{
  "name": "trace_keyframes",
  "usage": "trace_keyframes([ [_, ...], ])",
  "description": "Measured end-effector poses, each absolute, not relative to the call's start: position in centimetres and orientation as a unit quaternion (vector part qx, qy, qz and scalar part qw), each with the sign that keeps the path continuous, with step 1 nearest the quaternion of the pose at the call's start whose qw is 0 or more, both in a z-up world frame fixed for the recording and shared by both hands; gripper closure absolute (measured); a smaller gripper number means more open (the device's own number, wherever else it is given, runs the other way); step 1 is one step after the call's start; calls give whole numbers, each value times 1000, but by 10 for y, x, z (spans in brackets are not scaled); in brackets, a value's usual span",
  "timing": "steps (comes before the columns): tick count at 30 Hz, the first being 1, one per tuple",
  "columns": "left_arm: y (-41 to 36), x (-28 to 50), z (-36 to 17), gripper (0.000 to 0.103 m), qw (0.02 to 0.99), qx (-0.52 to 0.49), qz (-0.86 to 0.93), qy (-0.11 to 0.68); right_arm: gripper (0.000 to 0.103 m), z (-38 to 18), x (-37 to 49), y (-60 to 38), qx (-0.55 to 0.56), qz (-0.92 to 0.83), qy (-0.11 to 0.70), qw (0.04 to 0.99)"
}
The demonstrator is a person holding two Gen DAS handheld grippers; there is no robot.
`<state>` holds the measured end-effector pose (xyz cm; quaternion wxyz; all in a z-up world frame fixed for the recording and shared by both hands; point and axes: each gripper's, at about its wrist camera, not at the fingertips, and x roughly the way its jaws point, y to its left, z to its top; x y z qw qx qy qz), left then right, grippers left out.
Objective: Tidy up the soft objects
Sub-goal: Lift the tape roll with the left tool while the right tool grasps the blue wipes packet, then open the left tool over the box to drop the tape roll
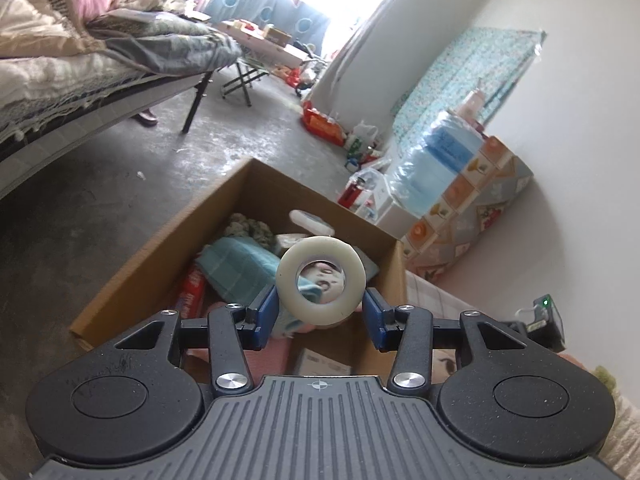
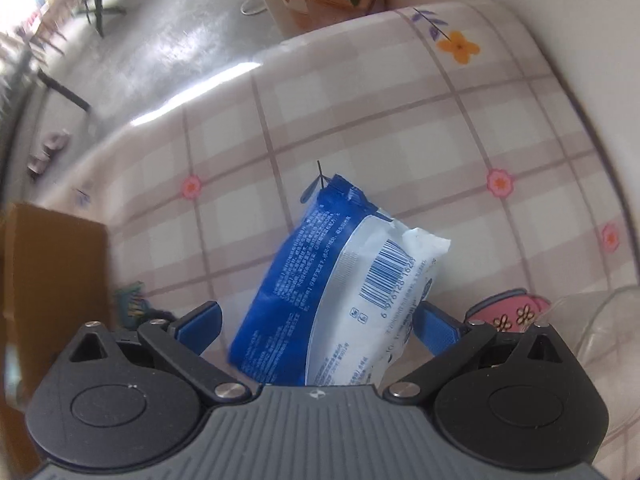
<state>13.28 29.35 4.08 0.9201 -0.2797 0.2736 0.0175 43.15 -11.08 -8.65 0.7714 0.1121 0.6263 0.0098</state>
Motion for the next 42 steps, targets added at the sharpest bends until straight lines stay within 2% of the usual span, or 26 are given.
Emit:
trace_keyframes([
  [9, 322, 132, 30, 58, 917, -271, 17, 293, 2, -112, 425, -95, 85, -8, 623, 778],
  [15, 330, 169, 6, 58, 889, -246, 9, 386, 12, -105, 407, -90, 53, 33, 593, 802],
  [19, 327, 193, -9, 58, 870, -194, 22, 454, 13, -100, 393, -97, 65, 63, 575, 813],
  [25, 307, 215, -22, 58, 839, -111, 31, 532, 14, -88, 364, -116, 89, 107, 518, 844],
  [32, 302, 230, -43, 57, 795, -94, 68, 595, 14, -65, 327, -142, 138, 157, 435, 876],
  [42, 289, 241, -60, 55, 768, -67, 115, 627, 14, -38, 283, -182, 186, 180, 362, 895],
])
